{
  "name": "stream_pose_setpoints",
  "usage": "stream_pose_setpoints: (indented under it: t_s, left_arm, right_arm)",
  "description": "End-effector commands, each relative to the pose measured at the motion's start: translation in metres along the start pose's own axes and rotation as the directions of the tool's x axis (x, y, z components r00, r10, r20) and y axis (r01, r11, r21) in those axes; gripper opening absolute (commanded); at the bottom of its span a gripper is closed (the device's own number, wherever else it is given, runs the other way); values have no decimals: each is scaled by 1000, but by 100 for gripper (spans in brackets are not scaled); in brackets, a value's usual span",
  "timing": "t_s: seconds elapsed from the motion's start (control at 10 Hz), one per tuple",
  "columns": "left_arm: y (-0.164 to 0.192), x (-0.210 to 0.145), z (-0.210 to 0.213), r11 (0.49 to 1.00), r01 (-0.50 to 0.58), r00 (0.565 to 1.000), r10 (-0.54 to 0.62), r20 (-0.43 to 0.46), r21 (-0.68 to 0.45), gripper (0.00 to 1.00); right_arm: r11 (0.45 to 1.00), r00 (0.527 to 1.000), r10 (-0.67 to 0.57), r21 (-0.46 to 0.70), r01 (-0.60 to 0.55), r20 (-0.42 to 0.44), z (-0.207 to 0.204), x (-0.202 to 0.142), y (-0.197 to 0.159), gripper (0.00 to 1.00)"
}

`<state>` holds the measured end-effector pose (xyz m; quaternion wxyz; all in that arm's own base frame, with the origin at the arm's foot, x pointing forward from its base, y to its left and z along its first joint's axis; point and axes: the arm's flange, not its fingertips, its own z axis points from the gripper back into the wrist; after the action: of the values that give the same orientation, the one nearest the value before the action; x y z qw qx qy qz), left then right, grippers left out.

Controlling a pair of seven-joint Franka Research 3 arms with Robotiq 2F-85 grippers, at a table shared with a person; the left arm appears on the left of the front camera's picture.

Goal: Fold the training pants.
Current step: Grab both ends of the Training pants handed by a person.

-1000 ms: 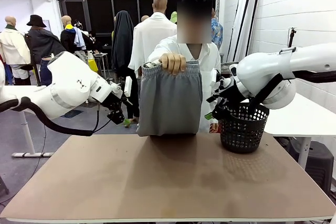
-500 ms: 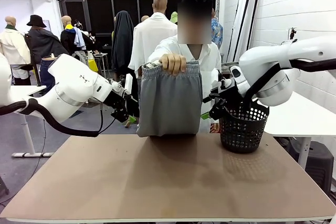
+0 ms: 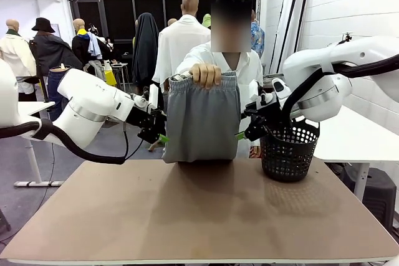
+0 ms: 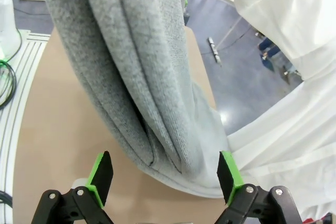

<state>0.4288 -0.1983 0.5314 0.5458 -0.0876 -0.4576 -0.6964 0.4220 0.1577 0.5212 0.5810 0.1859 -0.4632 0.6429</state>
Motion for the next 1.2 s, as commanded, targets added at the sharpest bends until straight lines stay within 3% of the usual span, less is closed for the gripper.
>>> stream_pose_setpoints:
  t_s: [0.0,0.4,1.1]
  left_arm:
    - [2,-7,-8,999,10,997,-7,80,-35,100]
    - [-4,3,-9,997,-18,991,28,130,-76,100]
    - [-5,15,-14,993,-91,951,108,291,-70,100]
  right_arm:
    - [1000,999,25,0,-25,32,-5,-1,-4,100]
    - [999,997,29,15,-30,71,-4,6,2,100]
    - [999,972,6,29,-13,233,2,10,14,100]
